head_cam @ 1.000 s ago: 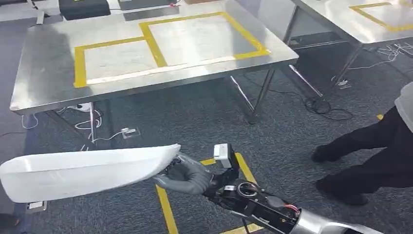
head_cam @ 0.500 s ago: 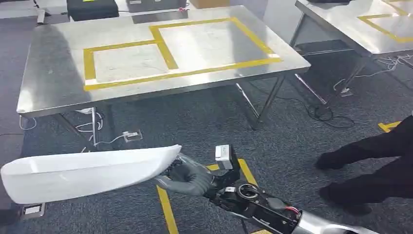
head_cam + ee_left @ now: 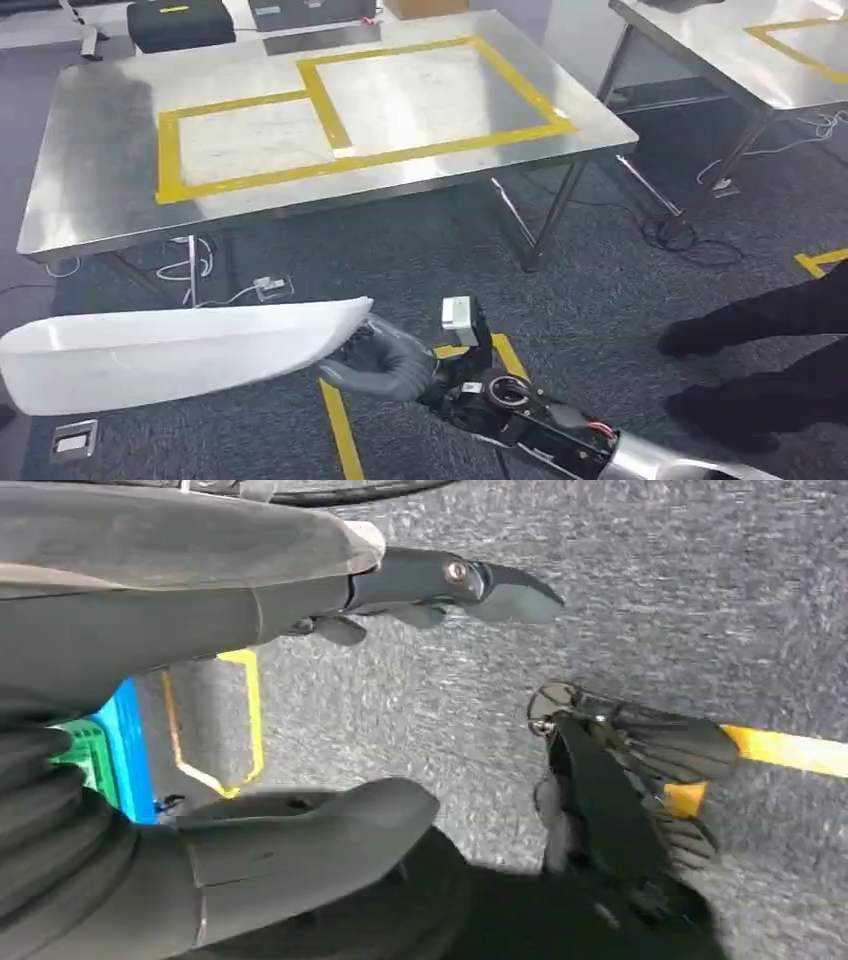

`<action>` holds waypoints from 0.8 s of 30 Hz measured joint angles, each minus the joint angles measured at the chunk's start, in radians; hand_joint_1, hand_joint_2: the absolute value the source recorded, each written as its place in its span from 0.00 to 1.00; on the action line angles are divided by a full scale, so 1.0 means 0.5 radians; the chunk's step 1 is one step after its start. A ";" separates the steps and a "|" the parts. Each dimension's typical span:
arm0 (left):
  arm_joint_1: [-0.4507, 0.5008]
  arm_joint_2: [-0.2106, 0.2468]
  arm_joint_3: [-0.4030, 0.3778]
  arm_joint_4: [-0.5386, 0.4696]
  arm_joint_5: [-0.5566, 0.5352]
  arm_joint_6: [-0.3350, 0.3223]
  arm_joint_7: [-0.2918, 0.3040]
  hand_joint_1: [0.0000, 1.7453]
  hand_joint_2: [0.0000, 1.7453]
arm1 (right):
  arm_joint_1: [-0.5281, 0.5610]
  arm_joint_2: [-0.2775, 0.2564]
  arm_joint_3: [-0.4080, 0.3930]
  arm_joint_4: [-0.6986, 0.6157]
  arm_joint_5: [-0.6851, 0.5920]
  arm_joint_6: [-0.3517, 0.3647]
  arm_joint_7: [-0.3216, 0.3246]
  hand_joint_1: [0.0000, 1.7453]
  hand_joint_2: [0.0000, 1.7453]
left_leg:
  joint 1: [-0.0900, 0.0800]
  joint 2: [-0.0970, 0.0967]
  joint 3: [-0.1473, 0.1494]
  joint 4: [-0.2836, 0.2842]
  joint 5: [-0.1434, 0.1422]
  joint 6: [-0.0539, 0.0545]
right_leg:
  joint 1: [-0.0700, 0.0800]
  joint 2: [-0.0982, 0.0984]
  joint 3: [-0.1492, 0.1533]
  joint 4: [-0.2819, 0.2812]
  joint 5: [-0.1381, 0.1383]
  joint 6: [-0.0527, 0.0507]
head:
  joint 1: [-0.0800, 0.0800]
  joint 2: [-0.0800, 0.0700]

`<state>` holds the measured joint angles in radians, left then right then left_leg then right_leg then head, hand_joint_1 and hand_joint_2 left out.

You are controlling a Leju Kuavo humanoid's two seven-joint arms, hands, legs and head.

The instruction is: Take the parts from the cabinet and place them on the table.

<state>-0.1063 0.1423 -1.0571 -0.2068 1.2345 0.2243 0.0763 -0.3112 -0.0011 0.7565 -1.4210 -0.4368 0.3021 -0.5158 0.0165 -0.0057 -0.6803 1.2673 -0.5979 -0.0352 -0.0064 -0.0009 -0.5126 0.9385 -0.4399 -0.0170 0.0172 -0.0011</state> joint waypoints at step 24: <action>0.007 -0.007 0.001 0.000 0.018 0.000 0.002 0.00 1.00 | 0.005 -0.002 0.002 0.005 0.000 0.014 0.005 1.00 1.00 | -0.009 -0.004 0.418 -0.620 0.214 0.058 | 0.029 0.013 -0.097 0.050 0.028 0.024 | 0.059 0.000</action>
<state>-0.1030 0.1389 -1.0567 -0.2068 1.2432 0.2243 0.0771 -0.3090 -0.0019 0.7572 -1.4187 -0.4368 0.3094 -0.5131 0.0118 -0.0076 -0.4711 0.9574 -0.4908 -0.0062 0.0079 0.0056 -0.5613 0.9634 -0.4261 -0.0048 0.0469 -0.0011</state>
